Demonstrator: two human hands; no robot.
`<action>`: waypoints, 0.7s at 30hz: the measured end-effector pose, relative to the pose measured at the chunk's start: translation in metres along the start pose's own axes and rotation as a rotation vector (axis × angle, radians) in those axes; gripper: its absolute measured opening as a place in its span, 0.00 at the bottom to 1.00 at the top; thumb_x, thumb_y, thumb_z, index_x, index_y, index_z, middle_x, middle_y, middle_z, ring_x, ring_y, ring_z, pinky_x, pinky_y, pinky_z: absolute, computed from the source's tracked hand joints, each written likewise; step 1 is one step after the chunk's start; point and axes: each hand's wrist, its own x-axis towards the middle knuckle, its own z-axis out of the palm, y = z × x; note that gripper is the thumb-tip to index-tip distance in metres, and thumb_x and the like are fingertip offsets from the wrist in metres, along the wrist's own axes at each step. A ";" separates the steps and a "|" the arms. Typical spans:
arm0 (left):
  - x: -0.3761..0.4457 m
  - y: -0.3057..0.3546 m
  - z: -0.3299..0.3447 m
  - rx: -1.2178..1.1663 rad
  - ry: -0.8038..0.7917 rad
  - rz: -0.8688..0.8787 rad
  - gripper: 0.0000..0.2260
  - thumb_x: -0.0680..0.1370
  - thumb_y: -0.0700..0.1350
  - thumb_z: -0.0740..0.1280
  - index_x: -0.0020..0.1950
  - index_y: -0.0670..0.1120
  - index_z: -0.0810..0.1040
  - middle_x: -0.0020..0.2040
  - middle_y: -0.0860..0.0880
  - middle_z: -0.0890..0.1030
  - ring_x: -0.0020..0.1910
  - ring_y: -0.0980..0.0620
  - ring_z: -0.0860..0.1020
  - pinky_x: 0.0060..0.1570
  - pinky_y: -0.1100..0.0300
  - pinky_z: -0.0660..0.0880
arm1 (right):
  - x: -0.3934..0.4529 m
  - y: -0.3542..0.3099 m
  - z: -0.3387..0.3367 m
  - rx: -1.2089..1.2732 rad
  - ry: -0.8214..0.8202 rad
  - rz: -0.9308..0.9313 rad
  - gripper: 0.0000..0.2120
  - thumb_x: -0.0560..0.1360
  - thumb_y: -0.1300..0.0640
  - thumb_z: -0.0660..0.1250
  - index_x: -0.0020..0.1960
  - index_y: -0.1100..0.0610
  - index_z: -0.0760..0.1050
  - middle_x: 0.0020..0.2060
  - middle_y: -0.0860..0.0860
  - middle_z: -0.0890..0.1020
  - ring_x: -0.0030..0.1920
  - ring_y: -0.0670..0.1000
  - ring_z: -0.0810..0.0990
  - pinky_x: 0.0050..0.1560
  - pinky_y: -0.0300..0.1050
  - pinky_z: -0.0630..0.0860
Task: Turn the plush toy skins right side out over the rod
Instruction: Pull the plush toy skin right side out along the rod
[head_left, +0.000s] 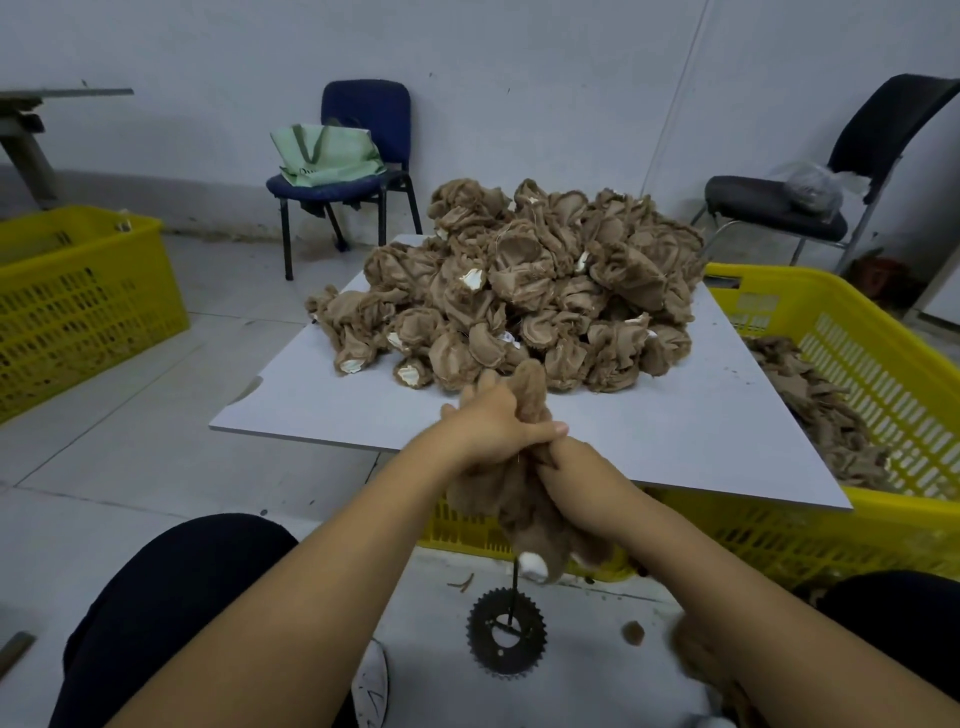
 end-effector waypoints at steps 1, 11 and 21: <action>-0.003 -0.005 -0.009 0.041 0.004 0.025 0.45 0.71 0.68 0.71 0.80 0.48 0.57 0.78 0.44 0.58 0.75 0.40 0.62 0.71 0.42 0.66 | -0.002 -0.001 -0.002 0.095 0.046 -0.016 0.17 0.82 0.61 0.55 0.66 0.55 0.75 0.58 0.54 0.80 0.56 0.56 0.79 0.58 0.55 0.77; -0.030 -0.035 -0.027 -0.364 -0.137 -0.064 0.37 0.72 0.43 0.79 0.74 0.51 0.62 0.55 0.47 0.76 0.50 0.44 0.82 0.46 0.47 0.83 | -0.008 -0.014 -0.007 0.729 0.175 0.086 0.11 0.81 0.67 0.59 0.49 0.59 0.80 0.42 0.54 0.85 0.45 0.54 0.85 0.40 0.41 0.82; -0.042 -0.011 -0.048 -0.480 0.531 0.636 0.20 0.67 0.29 0.77 0.57 0.40 0.81 0.53 0.47 0.83 0.53 0.53 0.82 0.51 0.59 0.79 | -0.017 -0.029 -0.034 0.973 0.219 -0.057 0.17 0.71 0.39 0.73 0.52 0.49 0.80 0.47 0.47 0.86 0.48 0.50 0.86 0.42 0.45 0.82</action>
